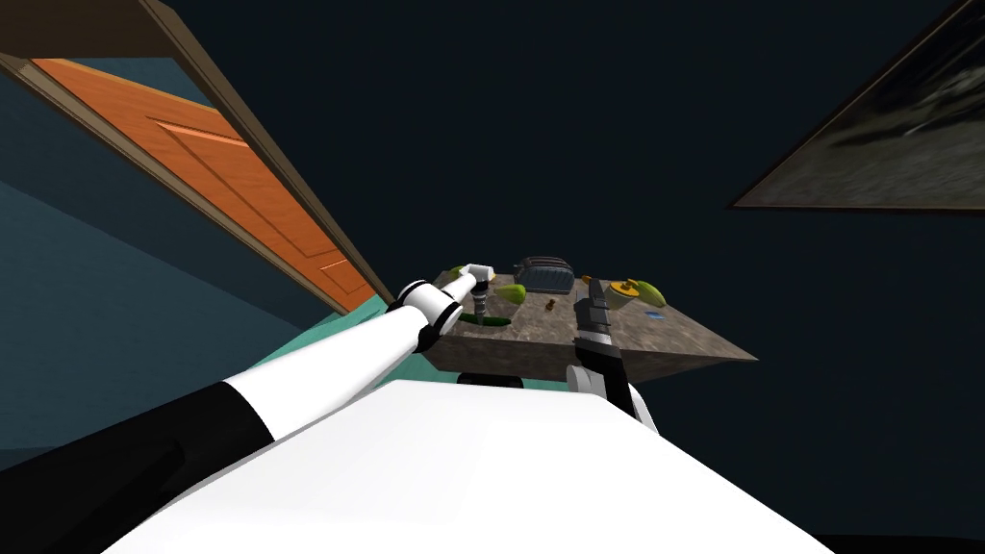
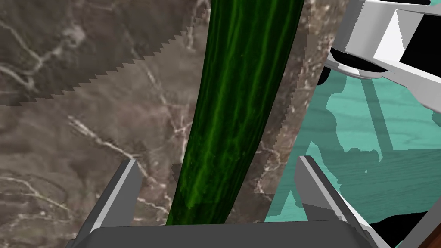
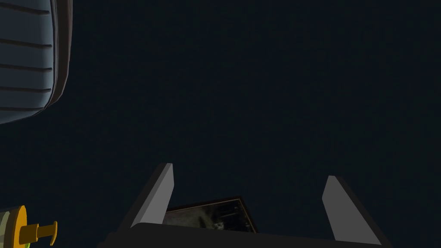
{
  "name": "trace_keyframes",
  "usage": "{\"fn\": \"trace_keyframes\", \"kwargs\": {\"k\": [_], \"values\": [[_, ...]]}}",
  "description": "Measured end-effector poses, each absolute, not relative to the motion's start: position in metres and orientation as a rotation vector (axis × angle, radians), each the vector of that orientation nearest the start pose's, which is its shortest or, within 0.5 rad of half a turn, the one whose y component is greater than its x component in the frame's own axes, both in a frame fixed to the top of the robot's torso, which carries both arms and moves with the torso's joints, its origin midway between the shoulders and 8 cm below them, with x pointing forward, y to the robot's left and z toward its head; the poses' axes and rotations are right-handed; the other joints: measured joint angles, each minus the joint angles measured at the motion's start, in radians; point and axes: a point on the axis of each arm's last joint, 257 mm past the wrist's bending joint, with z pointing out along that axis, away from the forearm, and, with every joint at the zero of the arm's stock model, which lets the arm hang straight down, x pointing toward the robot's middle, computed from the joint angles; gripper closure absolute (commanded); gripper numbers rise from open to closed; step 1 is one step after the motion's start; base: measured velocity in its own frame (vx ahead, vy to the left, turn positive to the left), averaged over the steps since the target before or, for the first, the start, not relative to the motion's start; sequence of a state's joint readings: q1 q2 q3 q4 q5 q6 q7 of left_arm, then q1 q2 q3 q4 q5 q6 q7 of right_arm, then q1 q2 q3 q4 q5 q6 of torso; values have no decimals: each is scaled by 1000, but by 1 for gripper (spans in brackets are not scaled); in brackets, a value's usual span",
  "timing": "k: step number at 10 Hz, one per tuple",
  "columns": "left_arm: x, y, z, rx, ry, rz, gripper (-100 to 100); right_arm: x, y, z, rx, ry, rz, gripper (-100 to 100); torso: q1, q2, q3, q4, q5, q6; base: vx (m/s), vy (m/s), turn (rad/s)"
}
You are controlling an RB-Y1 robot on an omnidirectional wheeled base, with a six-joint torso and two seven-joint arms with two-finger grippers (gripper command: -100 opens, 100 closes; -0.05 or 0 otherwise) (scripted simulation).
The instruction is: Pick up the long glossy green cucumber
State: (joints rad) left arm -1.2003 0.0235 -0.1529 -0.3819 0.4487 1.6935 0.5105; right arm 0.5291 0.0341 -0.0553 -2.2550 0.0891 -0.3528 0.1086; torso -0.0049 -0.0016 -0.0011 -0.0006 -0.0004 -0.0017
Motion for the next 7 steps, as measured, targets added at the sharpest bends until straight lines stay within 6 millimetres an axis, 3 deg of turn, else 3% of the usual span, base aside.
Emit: {"fn": "trace_keyframes", "kwargs": {"k": [7], "values": [[443,130,-329,-2490,2157,281,-100,364,-305,-27,735,796,1028,0,-2,0,0,0,-1,0,-16,-99,23]]}}
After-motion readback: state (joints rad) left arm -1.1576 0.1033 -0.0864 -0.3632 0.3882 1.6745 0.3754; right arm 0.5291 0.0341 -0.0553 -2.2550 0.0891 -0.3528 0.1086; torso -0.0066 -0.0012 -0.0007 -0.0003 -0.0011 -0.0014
